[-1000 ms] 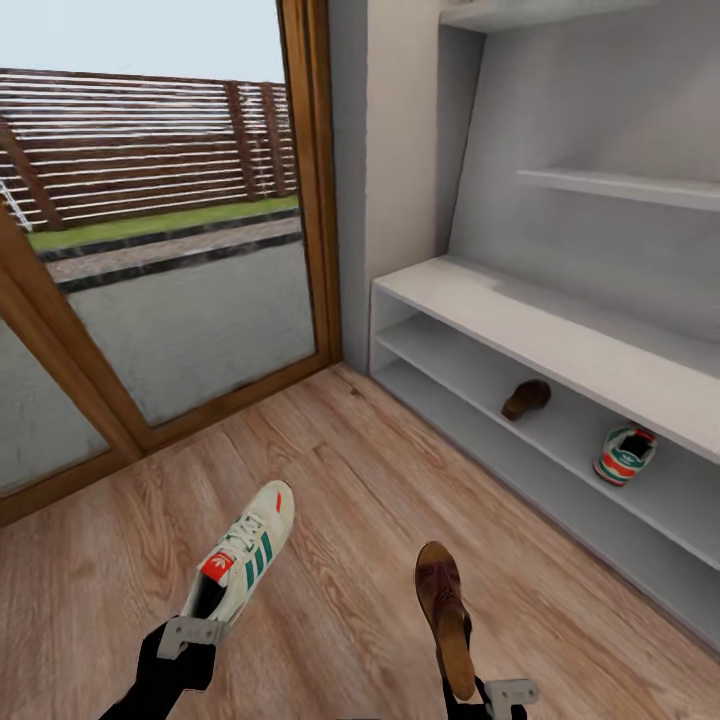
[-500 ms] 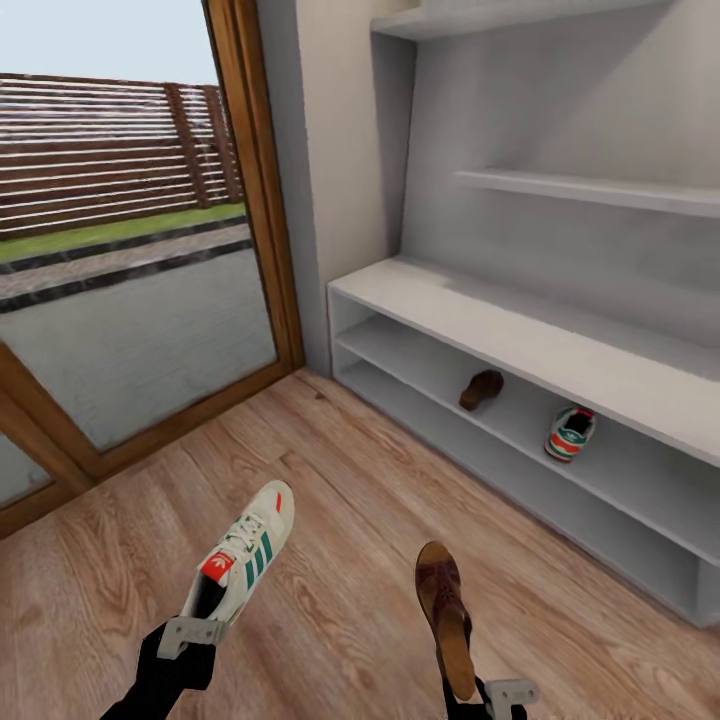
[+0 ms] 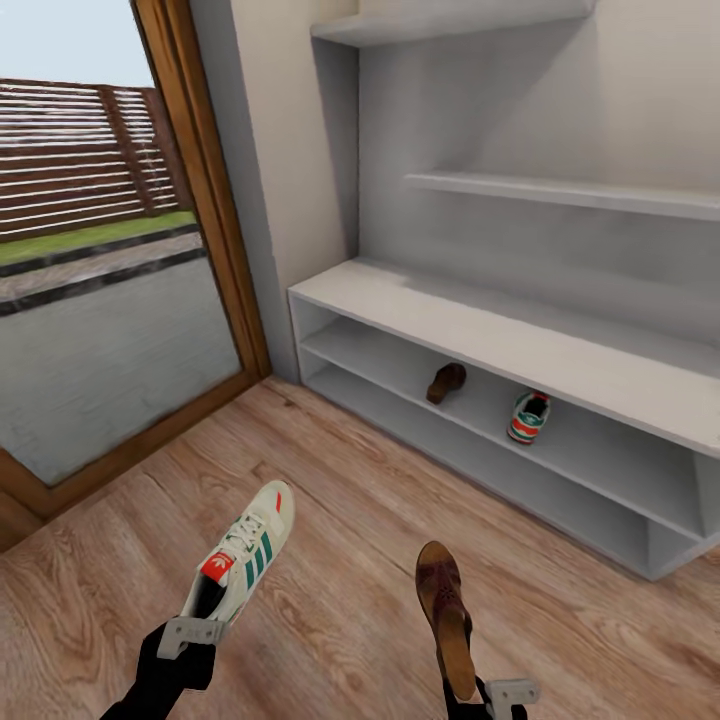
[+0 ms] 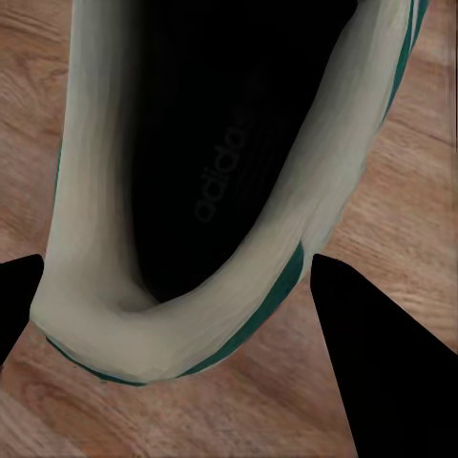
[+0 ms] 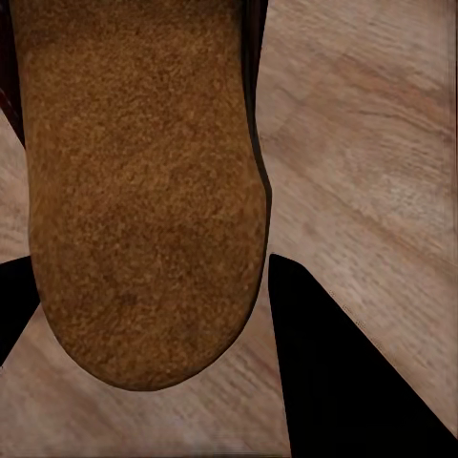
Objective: Pick up the two gym shoes and the two sandals from the corridor floor and place them onto the hallstand (shoe rack) in the corridor, making sure they are on the rack and not on the floor. Arrange them so the two gym shoes are next to each other and the two sandals are next to each other.
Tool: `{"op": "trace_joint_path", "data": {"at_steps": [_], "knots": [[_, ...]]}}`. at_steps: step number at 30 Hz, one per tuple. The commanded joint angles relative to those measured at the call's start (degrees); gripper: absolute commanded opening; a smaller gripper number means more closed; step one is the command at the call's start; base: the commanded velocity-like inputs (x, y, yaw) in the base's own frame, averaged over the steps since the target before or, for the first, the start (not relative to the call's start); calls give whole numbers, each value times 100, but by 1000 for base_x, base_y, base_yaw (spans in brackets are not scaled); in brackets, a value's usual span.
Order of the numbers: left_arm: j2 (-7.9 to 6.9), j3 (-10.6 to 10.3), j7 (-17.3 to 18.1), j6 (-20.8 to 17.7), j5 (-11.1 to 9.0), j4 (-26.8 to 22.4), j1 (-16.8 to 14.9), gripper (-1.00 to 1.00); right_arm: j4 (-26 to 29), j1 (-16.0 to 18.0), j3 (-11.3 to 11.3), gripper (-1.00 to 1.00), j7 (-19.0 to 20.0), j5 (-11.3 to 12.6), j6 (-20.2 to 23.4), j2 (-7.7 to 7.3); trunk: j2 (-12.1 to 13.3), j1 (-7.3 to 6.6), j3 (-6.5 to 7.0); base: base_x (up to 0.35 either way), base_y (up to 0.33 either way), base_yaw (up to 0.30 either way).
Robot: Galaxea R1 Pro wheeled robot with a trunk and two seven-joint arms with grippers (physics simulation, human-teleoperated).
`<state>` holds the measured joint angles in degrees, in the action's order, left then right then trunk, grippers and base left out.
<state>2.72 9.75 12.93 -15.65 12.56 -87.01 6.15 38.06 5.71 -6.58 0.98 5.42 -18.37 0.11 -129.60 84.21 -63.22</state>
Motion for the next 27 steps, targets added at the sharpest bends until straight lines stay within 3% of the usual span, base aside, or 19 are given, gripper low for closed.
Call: {"op": "trace_joint_path", "data": {"at_steps": [1, 27], "knots": [[0, 0, 8, 0, 1, 0, 0, -100, 0, 0, -1, -100, 3, 21, 0, 1, 0, 0, 3, 0, 180, -268], [0, 0, 8, 0, 1, 0, 0, -100, 0, 0, -1, -100, 2, 23, 0, -2, 0, 0, 80, 0, 11, -268]]}}
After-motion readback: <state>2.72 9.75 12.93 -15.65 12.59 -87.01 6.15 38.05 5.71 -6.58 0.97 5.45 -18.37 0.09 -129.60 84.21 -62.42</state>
